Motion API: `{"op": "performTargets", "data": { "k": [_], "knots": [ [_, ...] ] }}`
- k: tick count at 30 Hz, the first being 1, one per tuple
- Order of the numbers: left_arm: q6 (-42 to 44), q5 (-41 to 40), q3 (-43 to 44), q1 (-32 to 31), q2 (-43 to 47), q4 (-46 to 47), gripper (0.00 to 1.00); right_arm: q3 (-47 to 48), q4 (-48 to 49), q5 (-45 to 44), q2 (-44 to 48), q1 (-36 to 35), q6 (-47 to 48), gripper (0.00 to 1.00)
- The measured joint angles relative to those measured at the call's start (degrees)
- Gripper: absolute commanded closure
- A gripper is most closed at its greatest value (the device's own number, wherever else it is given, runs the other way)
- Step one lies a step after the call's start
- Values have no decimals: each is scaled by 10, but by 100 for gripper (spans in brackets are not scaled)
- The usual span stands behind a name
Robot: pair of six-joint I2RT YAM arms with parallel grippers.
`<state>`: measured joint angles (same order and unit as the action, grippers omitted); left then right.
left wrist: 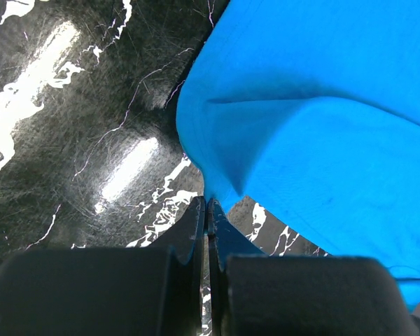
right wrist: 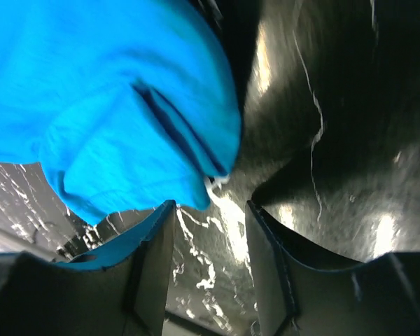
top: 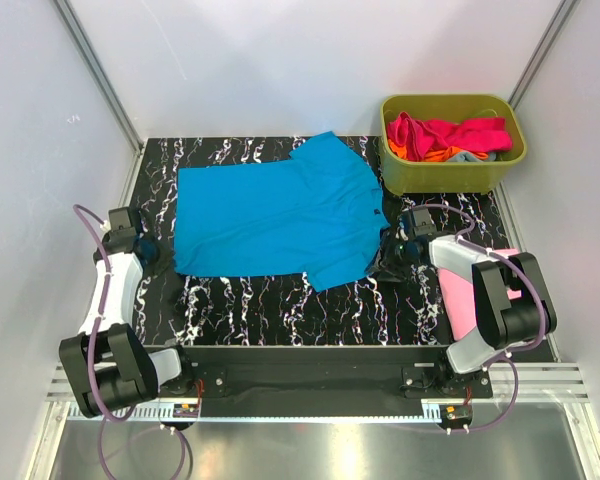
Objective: Fold and stack the t-shirts
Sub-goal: Flatten the tshirt out
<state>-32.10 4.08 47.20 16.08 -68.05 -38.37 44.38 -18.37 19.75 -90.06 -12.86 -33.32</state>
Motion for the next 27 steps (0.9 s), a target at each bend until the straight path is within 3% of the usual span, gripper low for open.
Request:
{"op": "performTargets", "data": {
  "k": [16,27],
  "knots": [
    [3,0,0,0,-22,8,100,19,36,5,-34,0,40,66],
    [3,0,0,0,-23,8,100,13,44,23,-36,0,24,67]
  ]
}}
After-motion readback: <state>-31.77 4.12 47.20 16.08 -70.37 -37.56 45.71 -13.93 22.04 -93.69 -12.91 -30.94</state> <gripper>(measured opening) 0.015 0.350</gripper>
